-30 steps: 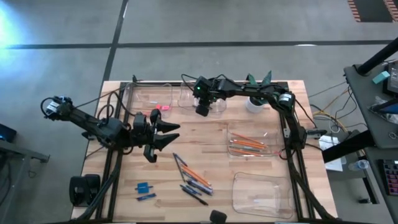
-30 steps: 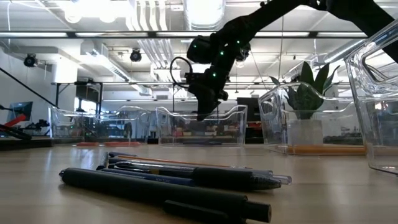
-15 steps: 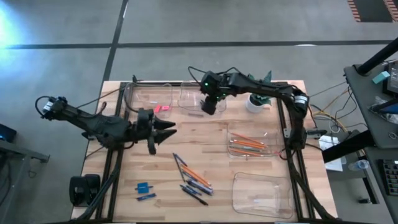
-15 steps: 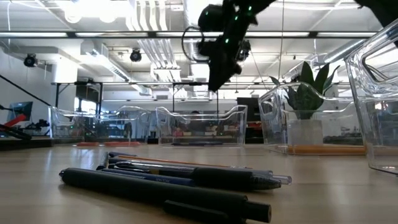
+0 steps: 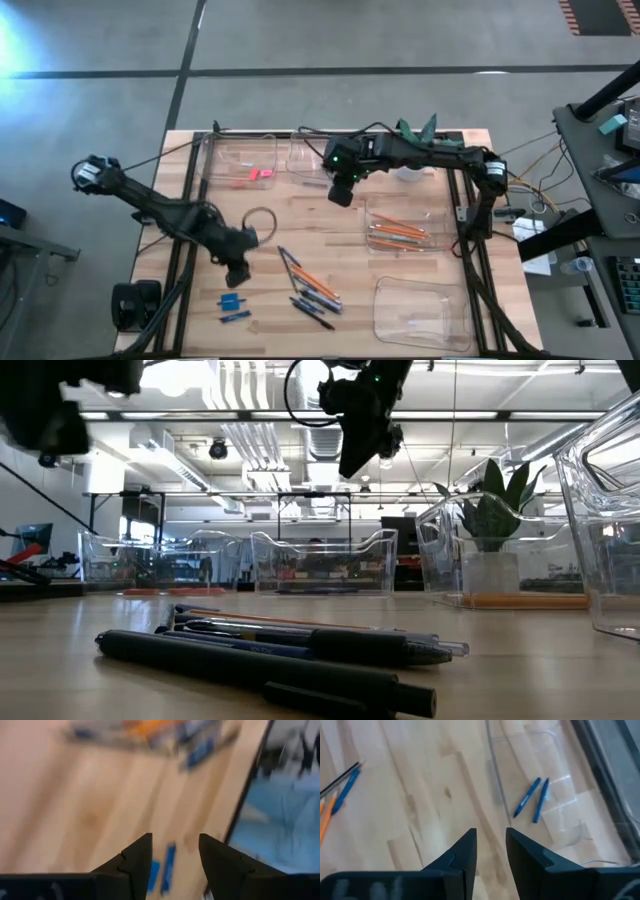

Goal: Sort crayons/erasers/pens/pencils in bins
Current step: Put the blue crayon into the top right transparent bin

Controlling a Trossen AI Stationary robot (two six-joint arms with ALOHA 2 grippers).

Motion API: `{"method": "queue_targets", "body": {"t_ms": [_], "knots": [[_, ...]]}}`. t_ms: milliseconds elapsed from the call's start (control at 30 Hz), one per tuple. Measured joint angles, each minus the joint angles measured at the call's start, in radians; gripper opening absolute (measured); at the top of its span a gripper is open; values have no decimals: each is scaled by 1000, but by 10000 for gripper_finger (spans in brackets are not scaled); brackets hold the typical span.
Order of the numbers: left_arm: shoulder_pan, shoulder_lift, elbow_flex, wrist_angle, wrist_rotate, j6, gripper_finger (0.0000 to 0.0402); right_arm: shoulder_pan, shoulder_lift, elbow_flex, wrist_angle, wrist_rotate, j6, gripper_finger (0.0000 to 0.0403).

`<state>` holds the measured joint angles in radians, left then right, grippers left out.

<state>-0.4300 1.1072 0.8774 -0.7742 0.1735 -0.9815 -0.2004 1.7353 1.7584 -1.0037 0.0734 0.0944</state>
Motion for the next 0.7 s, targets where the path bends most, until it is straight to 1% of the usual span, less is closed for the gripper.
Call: {"method": "queue_targets", "body": {"t_ms": [67, 133, 267, 467, 600, 700], "knots": [[-27, 53, -7, 7, 72, -29, 148, 14, 1, -2, -21, 6, 0, 96], [-55, 103, -9, 7, 95, -44, 148, 24, 1, -6, -29, 7, 0, 97], [-90, 203, -9, 8, 93, -70, 148, 30, 1, -7, -69, 8, 1, 97], [-152, 347, 8, 9, 87, 31, 148, 30, 1, -9, -112, 9, -15, 97], [-221, 405, 28, 16, 85, 96, 148, 30, 1, -9, -147, 9, -25, 97], [-258, 436, 27, 13, 66, 100, 148, 30, 1, -10, -152, 9, -25, 94]]}}
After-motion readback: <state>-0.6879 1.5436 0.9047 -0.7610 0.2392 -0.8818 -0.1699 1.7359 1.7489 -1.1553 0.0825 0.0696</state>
